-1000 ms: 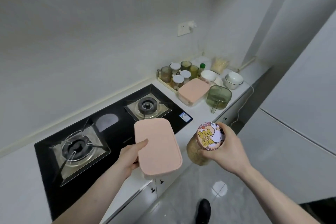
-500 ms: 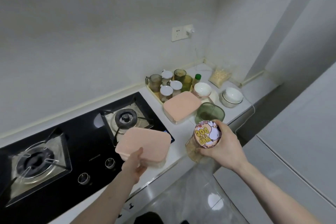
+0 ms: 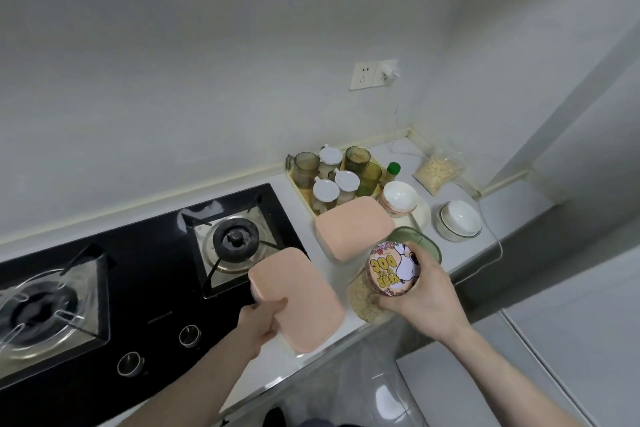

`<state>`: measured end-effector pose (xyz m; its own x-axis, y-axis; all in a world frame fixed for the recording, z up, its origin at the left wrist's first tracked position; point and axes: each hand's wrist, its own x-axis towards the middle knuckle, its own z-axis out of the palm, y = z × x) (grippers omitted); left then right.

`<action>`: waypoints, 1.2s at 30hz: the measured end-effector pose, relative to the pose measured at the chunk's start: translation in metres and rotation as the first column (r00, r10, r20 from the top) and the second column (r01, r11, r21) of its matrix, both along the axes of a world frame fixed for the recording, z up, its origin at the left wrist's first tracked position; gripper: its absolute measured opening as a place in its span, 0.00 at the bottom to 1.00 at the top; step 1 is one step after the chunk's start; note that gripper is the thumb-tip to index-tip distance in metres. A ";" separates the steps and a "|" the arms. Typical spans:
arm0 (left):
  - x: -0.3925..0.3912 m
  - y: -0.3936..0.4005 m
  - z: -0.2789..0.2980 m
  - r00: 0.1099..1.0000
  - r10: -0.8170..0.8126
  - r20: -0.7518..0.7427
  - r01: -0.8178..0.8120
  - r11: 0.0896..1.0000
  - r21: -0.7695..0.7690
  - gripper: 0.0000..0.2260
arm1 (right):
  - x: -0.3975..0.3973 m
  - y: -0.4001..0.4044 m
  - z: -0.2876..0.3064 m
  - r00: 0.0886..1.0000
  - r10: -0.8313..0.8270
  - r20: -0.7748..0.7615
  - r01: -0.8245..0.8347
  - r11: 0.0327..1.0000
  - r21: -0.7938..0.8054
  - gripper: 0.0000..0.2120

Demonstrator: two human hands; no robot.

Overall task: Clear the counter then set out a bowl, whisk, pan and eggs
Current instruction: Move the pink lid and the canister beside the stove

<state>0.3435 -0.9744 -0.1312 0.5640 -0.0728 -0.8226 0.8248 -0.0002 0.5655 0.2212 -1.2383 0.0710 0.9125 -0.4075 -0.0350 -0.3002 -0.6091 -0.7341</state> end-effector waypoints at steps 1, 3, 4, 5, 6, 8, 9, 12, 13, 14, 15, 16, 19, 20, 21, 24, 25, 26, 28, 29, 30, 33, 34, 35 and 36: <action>0.002 -0.003 -0.001 1.000 -0.022 0.009 0.021 1.000 0.016 0.19 | 0.005 -0.002 0.000 1.000 0.008 -0.002 -0.008 1.000 0.008 0.36; 0.005 -0.011 0.000 0.997 -0.060 0.050 0.059 0.998 0.031 0.28 | 0.012 -0.006 -0.003 1.000 0.017 -0.009 -0.017 1.000 0.016 0.37; 0.008 -0.013 -0.002 0.995 -0.074 0.071 0.071 0.997 0.035 0.34 | 0.016 -0.009 -0.004 1.000 0.027 -0.014 -0.027 1.000 0.016 0.38; 0.009 -0.017 -0.005 0.993 -0.087 0.079 0.083 0.995 0.052 0.38 | 0.020 -0.013 -0.006 0.999 0.037 -0.018 -0.037 0.999 0.015 0.38; 0.010 -0.019 -0.007 0.992 -0.093 0.086 0.087 0.994 0.064 0.39 | 0.024 -0.016 -0.008 0.999 0.047 -0.021 -0.047 0.999 0.018 0.39; 0.013 -0.027 -0.009 0.994 -0.071 0.079 0.066 0.996 0.064 0.36 | 0.033 -0.024 -0.012 0.997 0.076 -0.033 -0.076 0.997 0.019 0.40; 0.014 -0.030 -0.008 0.996 -0.060 0.070 0.057 0.997 0.052 0.35 | 0.037 -0.027 -0.014 0.996 0.086 -0.036 -0.086 0.996 0.019 0.40; 0.016 -0.042 -0.011 0.997 -0.034 0.063 0.031 0.998 0.050 0.39 | 0.047 -0.038 -0.015 0.992 0.121 -0.032 -0.120 0.992 0.026 0.38; 0.016 -0.051 -0.011 0.998 -0.011 0.065 0.007 0.998 0.059 0.38 | 0.049 -0.046 -0.014 0.989 0.147 -0.035 -0.145 0.989 0.035 0.38; 0.015 -0.055 -0.013 0.997 0.018 0.070 -0.023 0.997 0.074 0.35 | 0.052 -0.050 -0.014 0.985 0.167 -0.034 -0.166 0.985 0.035 0.37; 0.014 -0.058 -0.012 0.996 0.046 0.071 -0.053 0.994 0.100 0.32 | 0.055 -0.054 -0.015 0.982 0.184 -0.033 -0.183 0.983 0.035 0.36; 0.013 -0.062 -0.014 0.994 0.074 0.077 -0.083 0.989 0.122 0.32 | 0.057 -0.059 -0.014 0.979 0.203 -0.030 -0.202 0.979 0.033 0.36; 0.007 -0.076 -0.014 0.985 0.140 0.101 -0.160 0.960 0.228 0.36 | 0.066 -0.077 -0.013 0.962 0.273 -0.018 -0.272 0.962 0.027 0.33; 0.007 -0.079 -0.015 0.982 0.147 0.115 -0.174 0.944 0.282 0.34 | 0.071 -0.082 -0.013 0.957 0.290 -0.022 -0.289 0.957 0.020 0.32; 0.006 -0.082 -0.010 0.981 0.151 0.126 -0.186 0.920 0.345 0.30 | 0.076 -0.086 -0.013 0.952 0.306 -0.025 -0.305 0.952 0.018 0.33; 0.005 -0.094 0.001 0.964 0.195 0.180 -0.256 0.858 0.445 0.20 | 0.089 -0.102 -0.019 0.943 0.331 -0.025 -0.330 0.944 0.023 0.41; 0.004 -0.099 0.003 0.962 0.201 0.187 -0.267 0.844 0.466 0.19 | 0.093 -0.108 -0.019 0.942 0.334 -0.021 -0.333 0.942 0.027 0.42; 0.004 -0.097 0.002 0.961 0.200 0.191 -0.269 0.835 0.479 0.19 | 0.095 -0.110 -0.017 0.943 0.333 -0.010 -0.333 0.942 0.039 0.41; 0.003 -0.103 0.001 0.956 0.220 0.192 -0.287 0.825 0.486 0.19 | 0.103 -0.124 -0.013 0.942 0.335 0.000 -0.334 0.941 0.055 0.39; 0.004 -0.105 0.001 0.958 0.218 0.186 -0.282 0.822 0.495 0.20 | 0.107 -0.129 -0.011 0.944 0.331 0.002 -0.331 0.942 0.058 0.40; 0.005 -0.107 0.002 0.957 0.218 0.189 -0.285 0.818 0.500 0.20 | 0.111 -0.135 -0.010 0.948 0.319 0.005 -0.319 0.946 0.057 0.41; 0.008 -0.115 0.006 0.956 0.222 0.194 -0.290 0.825 0.486 0.20 | 0.125 -0.152 -0.007 0.958 0.284 0.035 -0.285 0.957 0.055 0.46; 0.009 -0.116 0.008 0.956 0.218 0.196 -0.288 0.831 0.476 0.21 | 0.128 -0.157 -0.005 0.962 0.268 0.054 -0.271 0.961 0.058 0.45; 0.009 -0.116 0.007 0.955 0.217 0.201 -0.288 0.837 0.465 0.21 | 0.131 -0.163 -0.004 0.965 0.251 0.073 -0.256 0.964 0.069 0.44; 0.009 -0.114 0.006 0.958 0.208 0.199 -0.279 0.842 0.461 0.22 | 0.133 -0.169 -0.002 0.969 0.228 0.091 -0.235 0.969 0.080 0.42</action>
<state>0.3525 -1.0884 -0.1255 0.6191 0.4652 -0.6327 0.7496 -0.1097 0.6528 0.3538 -1.4078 0.0694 0.9828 -0.1837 0.0160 -0.0964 -0.5857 -0.8047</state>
